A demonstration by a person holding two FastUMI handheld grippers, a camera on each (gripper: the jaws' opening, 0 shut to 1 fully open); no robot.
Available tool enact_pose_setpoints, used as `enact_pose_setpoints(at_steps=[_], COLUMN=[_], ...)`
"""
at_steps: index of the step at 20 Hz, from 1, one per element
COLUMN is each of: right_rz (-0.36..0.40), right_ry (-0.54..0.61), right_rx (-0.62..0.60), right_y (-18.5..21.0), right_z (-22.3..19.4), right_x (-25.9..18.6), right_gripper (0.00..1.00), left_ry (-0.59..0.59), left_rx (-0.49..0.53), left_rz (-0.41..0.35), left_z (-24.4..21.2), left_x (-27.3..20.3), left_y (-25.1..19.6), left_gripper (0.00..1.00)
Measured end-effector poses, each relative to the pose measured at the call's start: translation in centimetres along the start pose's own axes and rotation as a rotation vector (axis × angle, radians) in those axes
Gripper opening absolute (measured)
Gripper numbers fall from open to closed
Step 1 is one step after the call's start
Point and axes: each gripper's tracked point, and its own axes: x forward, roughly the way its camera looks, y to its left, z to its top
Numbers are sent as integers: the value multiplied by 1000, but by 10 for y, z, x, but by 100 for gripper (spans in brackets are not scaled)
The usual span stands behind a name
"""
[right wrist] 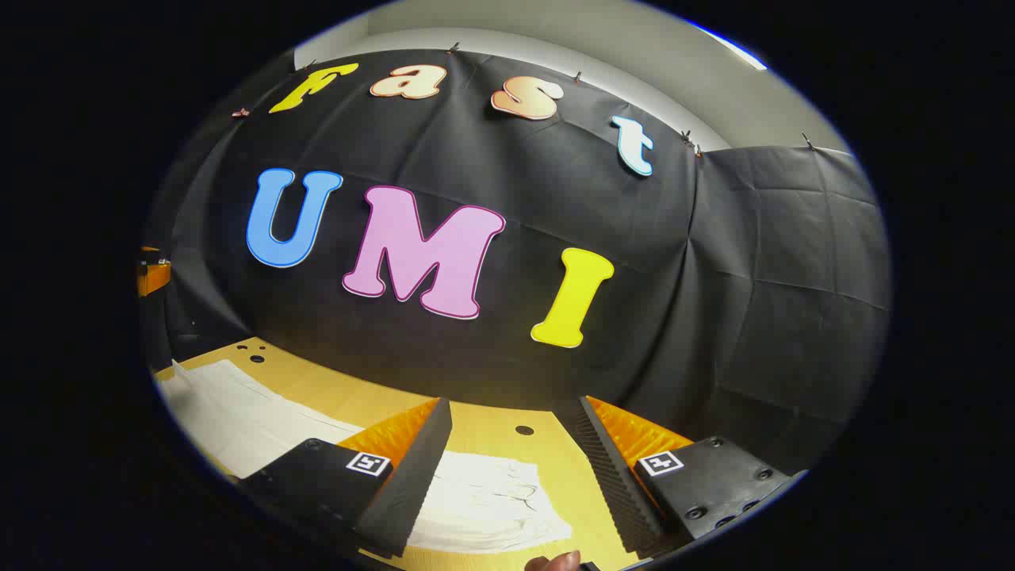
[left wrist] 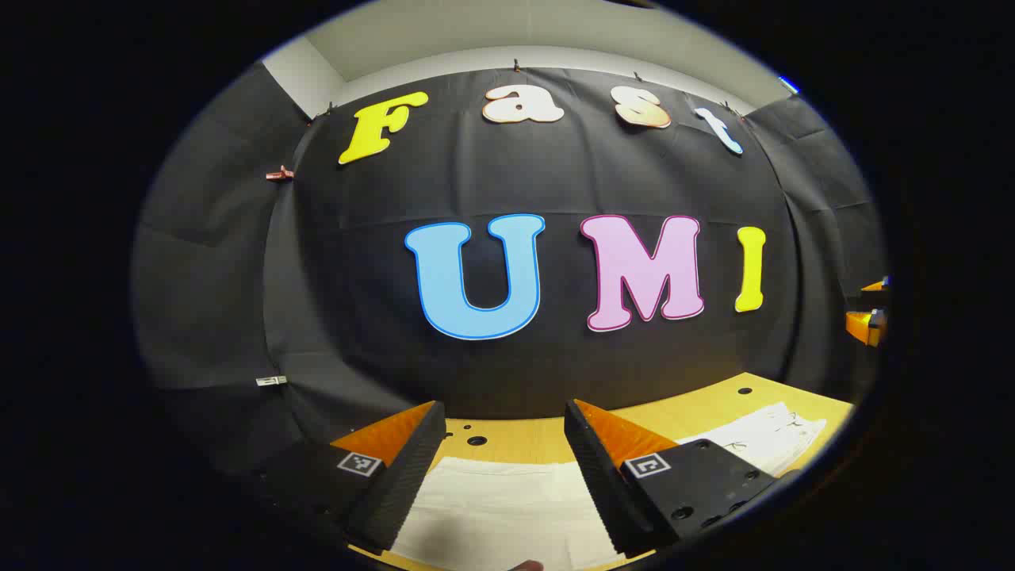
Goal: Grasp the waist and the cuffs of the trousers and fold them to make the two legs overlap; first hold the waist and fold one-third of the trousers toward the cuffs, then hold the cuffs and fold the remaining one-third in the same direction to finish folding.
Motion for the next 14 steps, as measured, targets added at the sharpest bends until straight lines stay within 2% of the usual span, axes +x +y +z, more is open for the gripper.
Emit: enact_pose_setpoints(at_steps=[14], right_rz=[2], right_ry=[-12], right_rx=[-104], right_y=[0], right_z=[0], right_x=[-9], right_gripper=[98], left_ry=[42], left_rx=[88], left_rz=[-38], left_z=[-23], left_x=[-4], left_y=[14], left_gripper=[95])
